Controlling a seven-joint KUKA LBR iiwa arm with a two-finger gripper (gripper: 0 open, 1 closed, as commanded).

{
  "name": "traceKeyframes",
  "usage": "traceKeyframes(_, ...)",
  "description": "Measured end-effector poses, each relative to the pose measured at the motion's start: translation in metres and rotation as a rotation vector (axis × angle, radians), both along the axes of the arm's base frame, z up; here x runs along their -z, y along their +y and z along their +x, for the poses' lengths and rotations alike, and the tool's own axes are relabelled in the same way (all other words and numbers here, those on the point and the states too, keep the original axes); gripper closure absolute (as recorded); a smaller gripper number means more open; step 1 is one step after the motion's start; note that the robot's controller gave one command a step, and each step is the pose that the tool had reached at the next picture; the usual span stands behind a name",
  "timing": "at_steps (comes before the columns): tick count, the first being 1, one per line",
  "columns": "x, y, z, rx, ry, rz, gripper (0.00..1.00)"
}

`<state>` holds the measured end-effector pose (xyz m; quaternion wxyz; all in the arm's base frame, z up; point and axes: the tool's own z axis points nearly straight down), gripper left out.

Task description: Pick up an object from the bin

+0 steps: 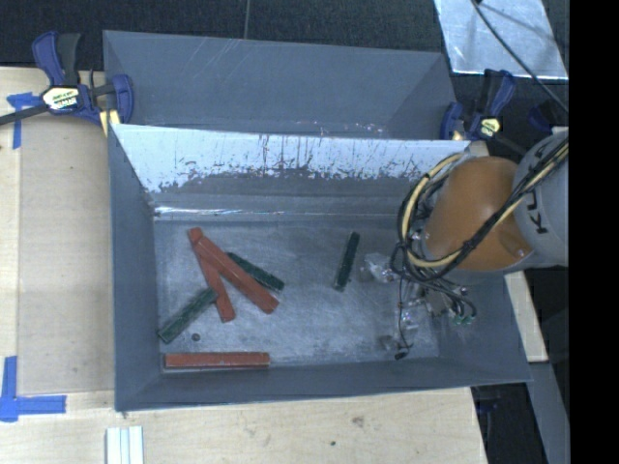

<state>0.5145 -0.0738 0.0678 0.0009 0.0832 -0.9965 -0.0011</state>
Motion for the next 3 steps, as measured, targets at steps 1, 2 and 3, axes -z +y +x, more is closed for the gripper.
traceKeyframes(1,-0.106,-0.023,0.072,0.060,-0.018,-0.004,0.00)
traceKeyframes(2,0.002,0.033,0.083,-0.081,-0.001,0.000,0.00)
traceKeyframes(3,-0.004,0.031,0.086,-0.080,-0.009,-0.002,1.00)
